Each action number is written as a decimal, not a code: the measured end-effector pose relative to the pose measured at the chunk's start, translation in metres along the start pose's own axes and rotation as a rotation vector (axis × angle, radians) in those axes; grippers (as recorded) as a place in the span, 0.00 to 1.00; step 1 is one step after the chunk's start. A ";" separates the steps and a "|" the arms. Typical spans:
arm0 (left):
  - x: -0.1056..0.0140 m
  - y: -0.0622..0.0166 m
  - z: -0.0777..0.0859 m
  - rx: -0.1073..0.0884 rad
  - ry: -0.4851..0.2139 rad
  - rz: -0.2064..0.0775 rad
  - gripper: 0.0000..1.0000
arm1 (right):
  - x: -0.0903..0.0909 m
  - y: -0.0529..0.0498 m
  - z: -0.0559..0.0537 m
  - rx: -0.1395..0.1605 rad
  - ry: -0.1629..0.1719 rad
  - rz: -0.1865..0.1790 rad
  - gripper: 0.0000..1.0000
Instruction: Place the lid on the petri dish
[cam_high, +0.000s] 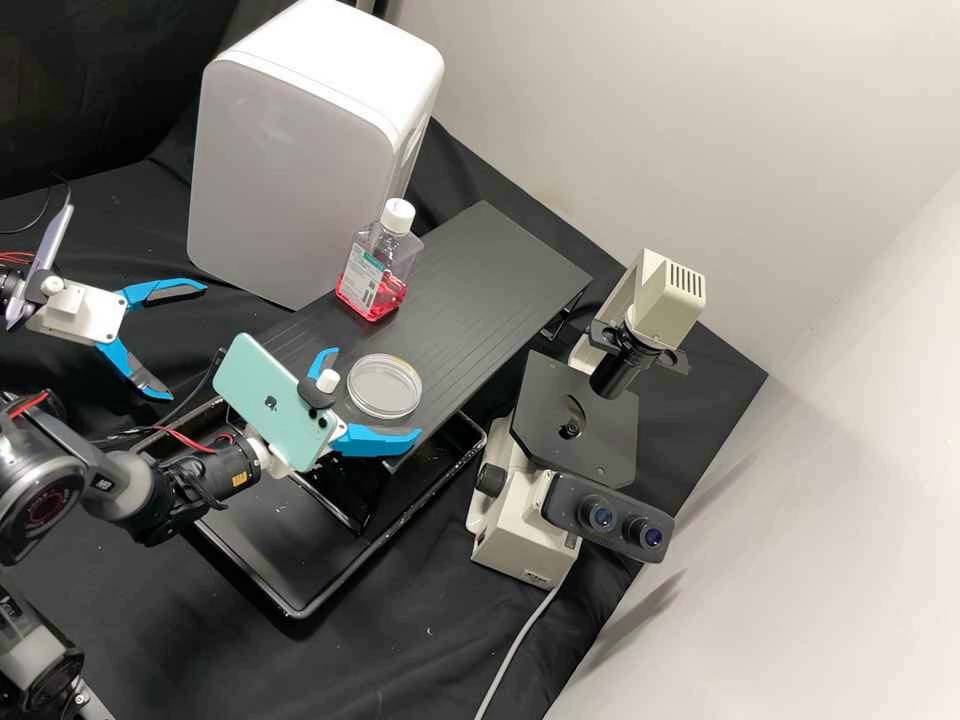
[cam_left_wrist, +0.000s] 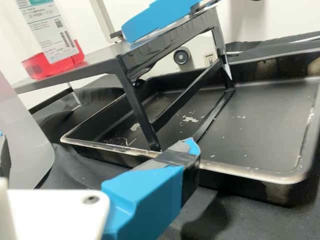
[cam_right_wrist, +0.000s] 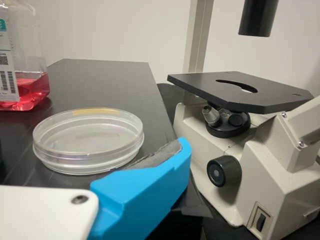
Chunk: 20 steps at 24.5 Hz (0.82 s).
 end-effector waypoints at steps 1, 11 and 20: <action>0.000 0.0000 0.000 -0.002 0.004 0.000 1.00 | -0.001 0.000 0.000 0.004 -0.001 0.007 1.00; -0.013 0.0157 0.002 -0.036 0.058 0.048 1.00 | -0.011 0.002 0.006 0.055 0.009 0.072 1.00; -0.014 0.0159 0.002 -0.035 0.058 0.048 1.00 | -0.014 0.006 0.002 0.094 0.034 0.092 1.00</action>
